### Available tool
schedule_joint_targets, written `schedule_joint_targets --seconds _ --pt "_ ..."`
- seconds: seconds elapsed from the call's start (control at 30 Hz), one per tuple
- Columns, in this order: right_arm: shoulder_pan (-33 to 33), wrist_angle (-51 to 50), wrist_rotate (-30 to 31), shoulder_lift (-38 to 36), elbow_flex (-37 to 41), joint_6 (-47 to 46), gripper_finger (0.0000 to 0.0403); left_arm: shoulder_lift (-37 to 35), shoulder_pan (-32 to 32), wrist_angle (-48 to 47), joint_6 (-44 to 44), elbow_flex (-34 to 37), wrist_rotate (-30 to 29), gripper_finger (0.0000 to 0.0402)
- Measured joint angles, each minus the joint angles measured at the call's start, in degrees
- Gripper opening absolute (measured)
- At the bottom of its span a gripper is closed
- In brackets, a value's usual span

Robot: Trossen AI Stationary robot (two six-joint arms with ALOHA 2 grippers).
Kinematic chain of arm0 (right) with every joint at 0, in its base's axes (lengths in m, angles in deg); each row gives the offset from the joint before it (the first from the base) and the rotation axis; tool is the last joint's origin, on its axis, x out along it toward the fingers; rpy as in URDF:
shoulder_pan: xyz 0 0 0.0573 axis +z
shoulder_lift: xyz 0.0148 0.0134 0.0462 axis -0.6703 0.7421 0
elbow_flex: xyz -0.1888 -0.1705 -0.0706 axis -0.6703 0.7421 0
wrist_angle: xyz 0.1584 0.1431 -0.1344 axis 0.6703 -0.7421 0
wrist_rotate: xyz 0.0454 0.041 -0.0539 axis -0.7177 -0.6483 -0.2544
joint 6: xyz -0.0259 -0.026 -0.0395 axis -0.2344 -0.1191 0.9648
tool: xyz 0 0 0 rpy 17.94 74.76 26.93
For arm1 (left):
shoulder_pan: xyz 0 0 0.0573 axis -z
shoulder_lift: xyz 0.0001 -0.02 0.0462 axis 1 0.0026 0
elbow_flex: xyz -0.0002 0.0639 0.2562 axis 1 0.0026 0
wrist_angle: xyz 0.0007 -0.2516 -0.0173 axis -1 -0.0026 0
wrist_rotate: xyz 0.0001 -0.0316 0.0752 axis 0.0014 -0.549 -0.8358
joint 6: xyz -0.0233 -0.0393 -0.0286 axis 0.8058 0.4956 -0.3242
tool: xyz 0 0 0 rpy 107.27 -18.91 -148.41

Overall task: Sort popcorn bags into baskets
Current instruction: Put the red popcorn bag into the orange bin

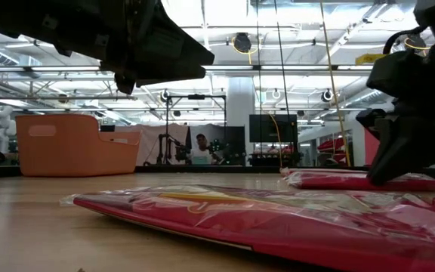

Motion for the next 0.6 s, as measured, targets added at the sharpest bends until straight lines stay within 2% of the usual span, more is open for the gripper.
schedule_joint_targets --seconds 0.3,0.5,0.6 --pt "-0.9 12.5 -2.4 0.0 0.0 6.9 0.0000 0.0 0.0 0.0 0.2 0.0 0.1 0.0157" --pt "-0.5 9.5 -2.4 -0.1 0.0 4.9 0.0001 0.0 0.0 0.0 0.2 0.0 0.2 0.0157" --pt "1.9 6.3 -2.4 -0.1 -0.5 1.9 0.0019 0.0 0.1 0.0 0.3 0.0 0.6 0.0157"
